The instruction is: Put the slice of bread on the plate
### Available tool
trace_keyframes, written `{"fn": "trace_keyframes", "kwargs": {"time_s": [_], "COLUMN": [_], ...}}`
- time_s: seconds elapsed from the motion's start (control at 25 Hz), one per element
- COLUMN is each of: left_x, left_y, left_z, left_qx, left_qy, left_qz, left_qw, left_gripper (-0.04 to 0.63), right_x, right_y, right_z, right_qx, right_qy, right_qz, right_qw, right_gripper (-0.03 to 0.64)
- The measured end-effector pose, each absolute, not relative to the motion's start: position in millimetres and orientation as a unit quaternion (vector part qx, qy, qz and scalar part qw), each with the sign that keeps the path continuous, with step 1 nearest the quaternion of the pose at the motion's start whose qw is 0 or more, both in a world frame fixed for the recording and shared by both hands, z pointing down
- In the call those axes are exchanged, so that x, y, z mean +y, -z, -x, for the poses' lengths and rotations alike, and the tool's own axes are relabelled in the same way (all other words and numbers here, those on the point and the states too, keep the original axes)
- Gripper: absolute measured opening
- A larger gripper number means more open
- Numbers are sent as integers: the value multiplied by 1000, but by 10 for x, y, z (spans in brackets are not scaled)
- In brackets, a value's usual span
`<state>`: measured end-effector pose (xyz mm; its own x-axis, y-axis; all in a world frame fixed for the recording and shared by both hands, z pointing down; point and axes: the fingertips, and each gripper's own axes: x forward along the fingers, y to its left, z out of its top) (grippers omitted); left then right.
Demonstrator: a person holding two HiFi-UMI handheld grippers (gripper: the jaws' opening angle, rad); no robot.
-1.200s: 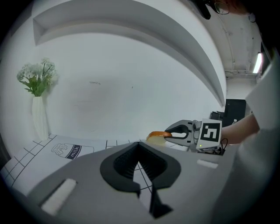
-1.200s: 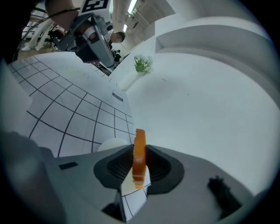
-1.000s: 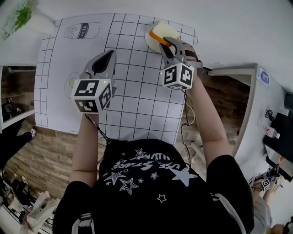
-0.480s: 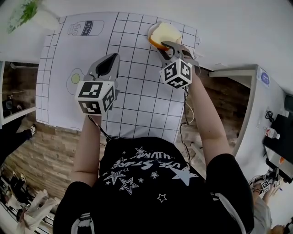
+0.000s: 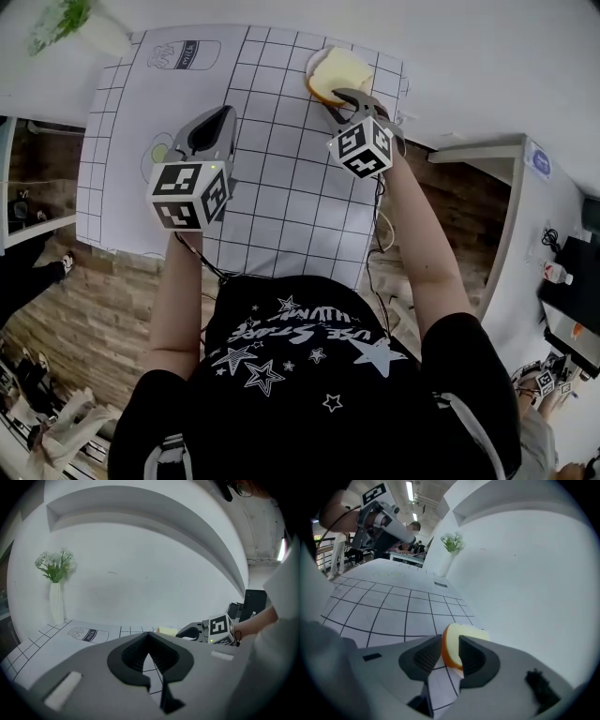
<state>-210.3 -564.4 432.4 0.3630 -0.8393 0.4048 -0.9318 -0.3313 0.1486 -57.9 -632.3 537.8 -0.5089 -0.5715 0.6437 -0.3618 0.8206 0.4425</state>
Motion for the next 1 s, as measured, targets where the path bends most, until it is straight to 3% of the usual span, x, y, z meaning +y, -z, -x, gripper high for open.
{"fn": "trace_keyframes", "kwargs": {"time_s": [0.24, 0.48, 0.8, 1.0], "left_x": [-5451, -5061, -4364, -3979], "left_y": [-4205, -4044, -3911, -3869], "left_z": [1987, 1710, 1240, 1094], "left_qx": [-552, -552, -558, -566], "left_qy": [-123, -127, -126, -129], "left_qz": [-807, -810, -809, -804], "left_qw": [173, 153, 133, 128], "left_gripper": [8, 8, 9, 8], "right_x": [-6027, -5548, -4816, -4453], "right_y": [-4959, -4589, -4152, -4053], "right_z": [435, 132, -262, -276], "right_qx": [-873, -896, -927, -937], "right_qy": [121, 62, 10, 15], "right_qz": [-299, -319, -317, -296], "right_qw": [365, 303, 200, 183], "right_gripper": [118, 51, 29, 21]}}
